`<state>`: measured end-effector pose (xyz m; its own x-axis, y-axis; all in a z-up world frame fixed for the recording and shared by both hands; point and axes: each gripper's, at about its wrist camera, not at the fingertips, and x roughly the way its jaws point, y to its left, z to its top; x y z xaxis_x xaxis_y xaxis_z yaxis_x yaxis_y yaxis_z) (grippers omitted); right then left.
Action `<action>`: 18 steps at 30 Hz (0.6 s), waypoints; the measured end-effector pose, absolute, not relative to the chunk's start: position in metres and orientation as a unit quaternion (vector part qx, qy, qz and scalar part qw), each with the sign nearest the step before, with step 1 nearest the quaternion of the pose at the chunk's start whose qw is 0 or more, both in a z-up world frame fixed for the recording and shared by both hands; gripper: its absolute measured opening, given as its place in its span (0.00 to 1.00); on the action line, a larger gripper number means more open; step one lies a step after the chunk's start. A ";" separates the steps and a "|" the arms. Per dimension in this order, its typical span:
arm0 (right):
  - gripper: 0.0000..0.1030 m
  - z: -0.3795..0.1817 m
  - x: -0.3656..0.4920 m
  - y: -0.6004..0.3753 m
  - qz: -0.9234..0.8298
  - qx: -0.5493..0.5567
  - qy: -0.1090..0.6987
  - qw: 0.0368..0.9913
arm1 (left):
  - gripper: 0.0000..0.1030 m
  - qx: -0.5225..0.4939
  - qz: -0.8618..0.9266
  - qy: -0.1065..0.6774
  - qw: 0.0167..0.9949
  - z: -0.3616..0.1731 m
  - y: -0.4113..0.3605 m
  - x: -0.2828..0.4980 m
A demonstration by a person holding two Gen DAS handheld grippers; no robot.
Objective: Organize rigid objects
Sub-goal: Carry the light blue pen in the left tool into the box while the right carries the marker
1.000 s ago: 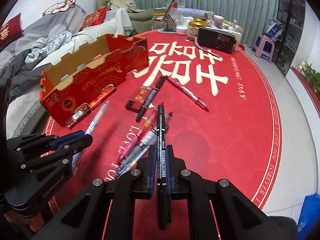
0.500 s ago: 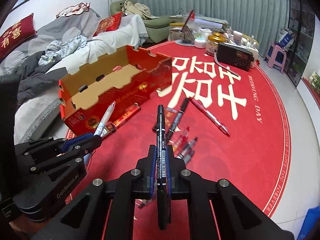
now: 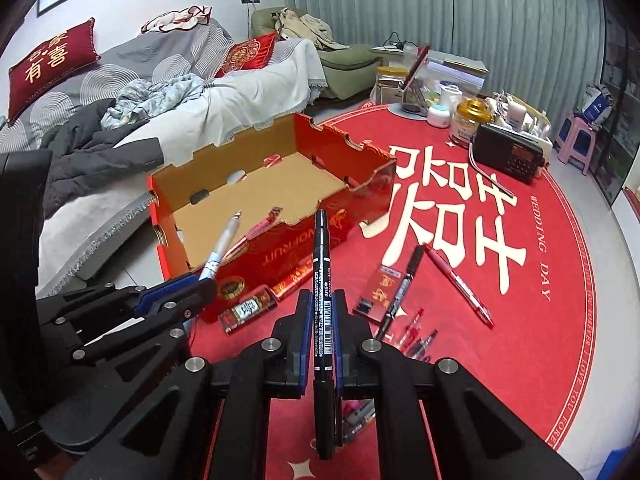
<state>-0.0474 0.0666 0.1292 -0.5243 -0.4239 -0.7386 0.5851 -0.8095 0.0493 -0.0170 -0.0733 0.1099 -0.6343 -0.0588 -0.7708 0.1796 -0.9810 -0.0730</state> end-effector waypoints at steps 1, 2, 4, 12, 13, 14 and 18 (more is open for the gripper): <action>0.10 0.131 -0.048 0.064 -0.867 0.390 0.104 0.292 | 0.09 0.421 -0.901 0.072 0.070 0.111 -0.076 -0.018; 0.10 0.133 -0.050 0.062 -0.867 0.389 0.104 0.294 | 0.09 0.421 -0.901 0.074 0.072 0.112 -0.079 -0.019; 0.10 0.136 -0.052 0.055 -0.867 0.386 0.107 0.298 | 0.09 0.419 -0.901 0.078 0.077 0.114 -0.085 -0.022; 0.10 0.149 -0.058 0.024 -0.863 0.375 0.116 0.318 | 0.09 0.416 -0.901 0.087 0.088 0.119 -0.101 -0.028; 0.10 0.150 -0.059 0.022 -0.863 0.374 0.117 0.318 | 0.09 0.415 -0.901 0.090 0.089 0.119 -0.104 -0.029; 0.10 0.150 -0.060 0.019 -0.863 0.374 0.119 0.320 | 0.09 0.416 -0.900 0.091 0.090 0.119 -0.107 -0.030; 0.10 0.152 -0.063 0.011 -0.862 0.371 0.124 0.322 | 0.09 0.414 -0.900 0.095 0.095 0.121 -0.115 -0.034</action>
<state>-0.0633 0.0113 0.1524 -0.5173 -0.4635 -0.7195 0.6470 -0.7621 0.0258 -0.0339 -0.1150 0.1210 -0.6383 -0.0927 -0.7641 0.2501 -0.9639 -0.0919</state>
